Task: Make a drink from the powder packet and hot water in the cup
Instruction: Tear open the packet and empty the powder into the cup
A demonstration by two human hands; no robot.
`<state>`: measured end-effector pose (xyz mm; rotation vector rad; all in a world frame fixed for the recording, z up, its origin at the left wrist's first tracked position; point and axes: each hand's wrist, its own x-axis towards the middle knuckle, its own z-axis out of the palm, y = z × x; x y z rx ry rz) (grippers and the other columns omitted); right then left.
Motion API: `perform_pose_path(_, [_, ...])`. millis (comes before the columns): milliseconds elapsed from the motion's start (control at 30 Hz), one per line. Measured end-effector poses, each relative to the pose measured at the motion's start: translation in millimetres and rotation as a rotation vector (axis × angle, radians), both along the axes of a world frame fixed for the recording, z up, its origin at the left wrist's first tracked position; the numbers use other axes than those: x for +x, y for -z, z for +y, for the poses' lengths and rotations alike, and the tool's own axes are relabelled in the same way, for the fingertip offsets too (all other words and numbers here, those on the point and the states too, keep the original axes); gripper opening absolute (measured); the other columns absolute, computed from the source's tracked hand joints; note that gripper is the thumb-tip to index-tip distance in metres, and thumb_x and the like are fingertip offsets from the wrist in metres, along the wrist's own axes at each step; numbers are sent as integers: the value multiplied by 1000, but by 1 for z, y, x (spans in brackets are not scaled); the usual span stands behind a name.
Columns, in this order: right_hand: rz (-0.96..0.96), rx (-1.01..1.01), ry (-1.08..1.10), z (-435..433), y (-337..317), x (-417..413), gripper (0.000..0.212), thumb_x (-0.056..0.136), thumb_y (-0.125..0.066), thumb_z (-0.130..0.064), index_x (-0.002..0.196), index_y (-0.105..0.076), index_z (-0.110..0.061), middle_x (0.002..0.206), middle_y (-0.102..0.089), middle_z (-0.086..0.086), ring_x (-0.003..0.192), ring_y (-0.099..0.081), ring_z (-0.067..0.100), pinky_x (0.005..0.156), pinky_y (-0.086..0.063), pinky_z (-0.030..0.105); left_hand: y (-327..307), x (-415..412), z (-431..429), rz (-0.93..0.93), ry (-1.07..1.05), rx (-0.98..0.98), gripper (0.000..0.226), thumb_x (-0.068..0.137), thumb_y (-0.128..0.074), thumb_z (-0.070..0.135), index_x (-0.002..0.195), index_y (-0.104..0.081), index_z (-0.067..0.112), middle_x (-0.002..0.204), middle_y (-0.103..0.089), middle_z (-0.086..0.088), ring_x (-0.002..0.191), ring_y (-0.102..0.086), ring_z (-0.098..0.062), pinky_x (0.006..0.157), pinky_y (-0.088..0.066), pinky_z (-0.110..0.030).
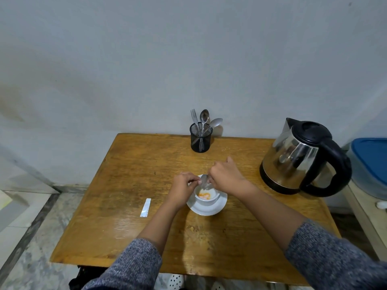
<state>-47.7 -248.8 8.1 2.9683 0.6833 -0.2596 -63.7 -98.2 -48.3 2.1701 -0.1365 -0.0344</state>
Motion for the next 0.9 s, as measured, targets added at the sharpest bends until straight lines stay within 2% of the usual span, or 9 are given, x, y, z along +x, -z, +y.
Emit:
perform_pose_path(133, [5,-26,16,1,-7,-3,12,91,-54,-20,80,-59,-18,82,-59,1,92,-58,24,97,-30,45,-1,1,-4,-23,17,11,12,80,-66,8,88,-73,2,90,-71,-16,86,-55,-17,76,-40,-26])
perform_pose_path(267, [-31,-84,51,-1,-14,-2,22,90,-56,-33,73,-55,-20,75,-54,-1,79,-53,23,99,-29,46,-2,0,-4,-22,10,12,13,80,-67,9,89,-72,1,89,-71,-17,84,-53,-18,76,-41,-29])
perform_pose_path(433, [-14,-59,58,5,-10,-2,11,90,-54,-18,83,-63,-18,76,-53,-2,86,-61,24,101,-30,46,-3,-1,-7,-19,-9,11,14,81,-66,10,91,-72,2,92,-70,-16,87,-54,-17,76,-40,-27])
perform_pose_path(500, [-16,-49,81,6,-10,0,9,89,-57,-22,82,-62,-18,76,-56,0,85,-60,23,102,-30,46,-4,-1,-6,-10,-5,15,14,81,-66,10,91,-72,2,92,-70,-17,88,-57,-23,77,-43,-31])
perform_pose_path(600, [9,-10,138,6,-11,3,22,88,-60,-35,86,-65,-14,88,-67,4,88,-61,24,101,-32,45,-3,-3,-3,13,-36,-10,14,81,-66,11,90,-72,2,89,-69,-17,88,-58,-29,78,-46,-38])
perform_pose_path(633, [33,33,156,6,-10,3,23,89,-59,-35,88,-65,-13,92,-67,6,91,-61,25,97,-37,42,-4,-4,-2,23,-57,-30,15,81,-66,12,90,-72,2,88,-68,-17,87,-58,-28,77,-46,-38])
perform_pose_path(700, [116,212,222,8,-6,3,20,91,-58,-28,91,-66,-10,91,-65,8,85,-61,26,76,-46,34,-4,-5,2,52,-102,-85,14,81,-66,12,90,-72,3,85,-65,-12,85,-58,-25,73,-45,-29])
perform_pose_path(767, [206,400,299,12,-2,4,13,90,-59,-19,91,-68,-9,86,-61,7,75,-59,22,58,-43,27,-6,-6,9,69,-130,-113,13,82,-65,10,90,-72,3,84,-64,-8,83,-56,-21,68,-42,-20])
perform_pose_path(900, [290,636,337,29,5,10,12,88,-61,-10,97,-65,-15,85,-60,3,72,-59,15,58,-44,20,-8,-12,34,75,-193,-122,12,83,-63,10,90,-72,5,87,-66,-8,81,-57,-17,68,-42,-20])
